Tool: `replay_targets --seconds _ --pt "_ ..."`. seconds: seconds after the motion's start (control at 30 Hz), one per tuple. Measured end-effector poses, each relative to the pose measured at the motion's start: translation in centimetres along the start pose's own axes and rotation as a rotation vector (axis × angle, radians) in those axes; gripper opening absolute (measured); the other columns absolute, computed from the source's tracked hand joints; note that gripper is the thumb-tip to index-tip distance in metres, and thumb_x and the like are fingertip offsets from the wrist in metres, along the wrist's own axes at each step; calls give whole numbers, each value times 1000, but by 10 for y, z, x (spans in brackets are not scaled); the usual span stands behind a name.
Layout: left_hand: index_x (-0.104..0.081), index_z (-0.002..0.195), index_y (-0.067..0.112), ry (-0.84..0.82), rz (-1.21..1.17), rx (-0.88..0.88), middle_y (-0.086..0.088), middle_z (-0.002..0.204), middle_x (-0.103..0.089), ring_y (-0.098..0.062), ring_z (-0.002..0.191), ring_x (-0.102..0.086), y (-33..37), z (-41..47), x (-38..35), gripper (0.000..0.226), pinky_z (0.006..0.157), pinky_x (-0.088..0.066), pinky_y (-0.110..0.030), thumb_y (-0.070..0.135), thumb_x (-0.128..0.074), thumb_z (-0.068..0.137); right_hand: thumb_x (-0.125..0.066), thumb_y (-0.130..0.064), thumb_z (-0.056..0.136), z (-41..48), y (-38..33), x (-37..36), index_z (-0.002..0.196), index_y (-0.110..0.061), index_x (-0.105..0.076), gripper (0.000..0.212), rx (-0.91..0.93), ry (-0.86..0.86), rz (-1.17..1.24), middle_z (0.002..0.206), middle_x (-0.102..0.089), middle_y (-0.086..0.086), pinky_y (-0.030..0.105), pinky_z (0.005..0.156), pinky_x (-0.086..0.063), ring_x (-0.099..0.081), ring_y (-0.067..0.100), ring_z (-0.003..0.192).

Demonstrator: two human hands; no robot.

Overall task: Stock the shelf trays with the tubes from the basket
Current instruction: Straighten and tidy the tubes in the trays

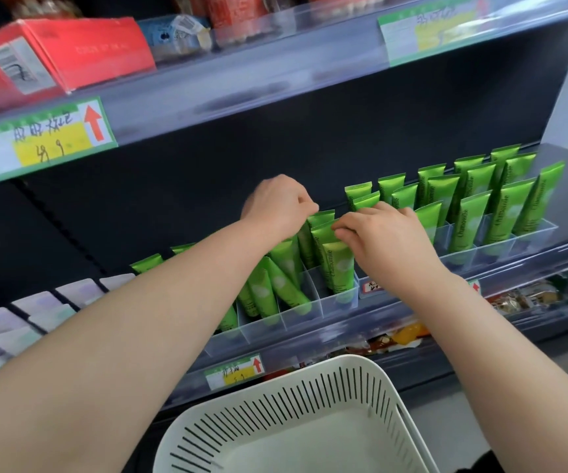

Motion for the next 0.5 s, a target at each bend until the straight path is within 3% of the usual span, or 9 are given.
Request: replay_targets --seconds 0.13,0.3,0.5 --pt "-76 86 21 63 74 12 4 94 -72 -20 94 -65 -8 9 6 13 75 -51 -31 18 -64 84 -43 -32 99 2 3 2 113 -25 -64 26 -10 3 16 107 -65 -4 39 77 -37 -54 24 102" --pt "-75 97 26 13 122 24 6 108 -70 -21 103 -63 -13 22 -2 13 77 -45 -27 20 -69 86 -38 -38 99 2 4 -2 126 -24 -56 35 12 -73 61 124 -60 -6 39 87 -37 -53 21 113" --pt "-76 89 27 -21 177 36 4 103 -70 -23 98 -65 -10 34 -16 13 75 -49 -28 17 -69 85 -39 -42 98 -2 4 -6 121 -23 -62 37 38 -43 15 117 -65 -4 39 85 -36 -56 20 113"
Point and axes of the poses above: each hand's wrist, its own z-axis towards the middle knuckle, its own x-axis out of the back of the hand, y = z × x, the point moved 4 cm from there along z, towards the middle knuckle
